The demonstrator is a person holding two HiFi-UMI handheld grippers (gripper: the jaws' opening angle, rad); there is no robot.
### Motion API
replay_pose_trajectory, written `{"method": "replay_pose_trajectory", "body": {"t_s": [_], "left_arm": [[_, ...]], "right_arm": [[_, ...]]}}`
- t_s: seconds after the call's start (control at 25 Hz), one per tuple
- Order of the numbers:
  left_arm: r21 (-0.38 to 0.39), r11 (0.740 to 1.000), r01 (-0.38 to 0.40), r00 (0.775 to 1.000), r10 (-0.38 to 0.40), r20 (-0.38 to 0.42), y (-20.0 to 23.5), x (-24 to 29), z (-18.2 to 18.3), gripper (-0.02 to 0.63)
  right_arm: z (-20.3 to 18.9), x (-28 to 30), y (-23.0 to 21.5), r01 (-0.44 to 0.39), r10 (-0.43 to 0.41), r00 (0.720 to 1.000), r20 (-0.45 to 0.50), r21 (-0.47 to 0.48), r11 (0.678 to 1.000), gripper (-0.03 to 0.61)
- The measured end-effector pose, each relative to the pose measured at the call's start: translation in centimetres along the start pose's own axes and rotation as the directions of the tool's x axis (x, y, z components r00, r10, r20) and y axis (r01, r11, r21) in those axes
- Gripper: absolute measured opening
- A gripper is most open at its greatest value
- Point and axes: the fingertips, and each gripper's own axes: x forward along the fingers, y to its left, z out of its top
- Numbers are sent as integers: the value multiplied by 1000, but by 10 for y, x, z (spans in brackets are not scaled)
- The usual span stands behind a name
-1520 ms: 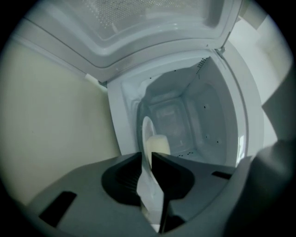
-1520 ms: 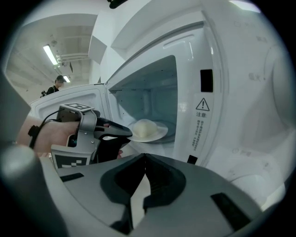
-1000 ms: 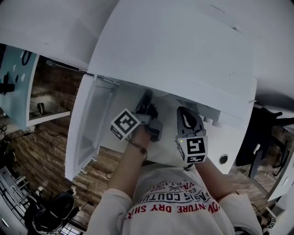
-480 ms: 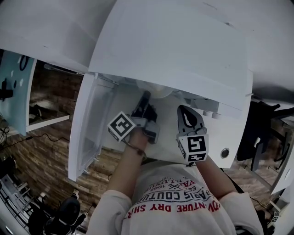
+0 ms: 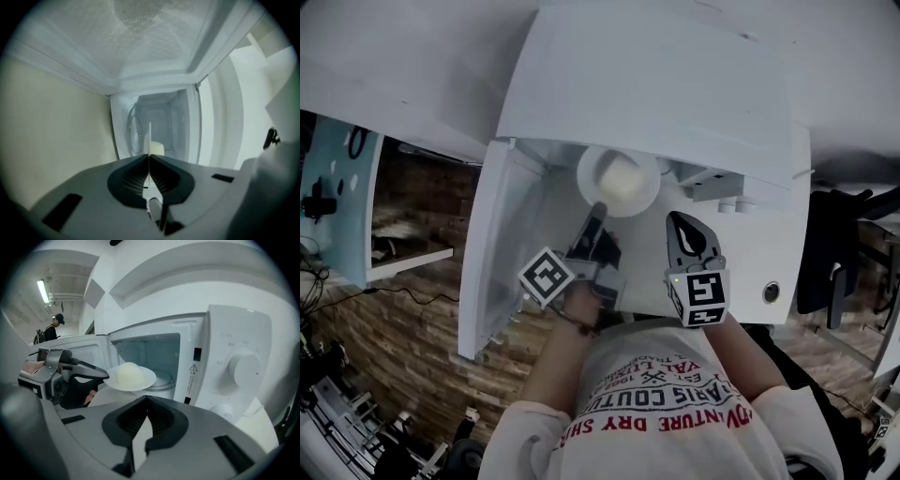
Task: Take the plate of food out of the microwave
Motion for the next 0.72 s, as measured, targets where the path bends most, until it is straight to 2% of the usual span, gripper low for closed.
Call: {"method": "replay_pose_trajectory", "body": {"t_s": [0.4, 0.72], "left_arm": [[-1, 1000, 26, 996, -26, -81, -28, -61, -17, 14], [9, 992, 123, 985, -121, -126, -77, -96, -22, 14]], "right_arm": [[17, -42, 10, 115, -119, 990, 81, 51, 992, 12], [40, -84, 25, 173, -179, 970, 164, 52, 984, 12]]}}
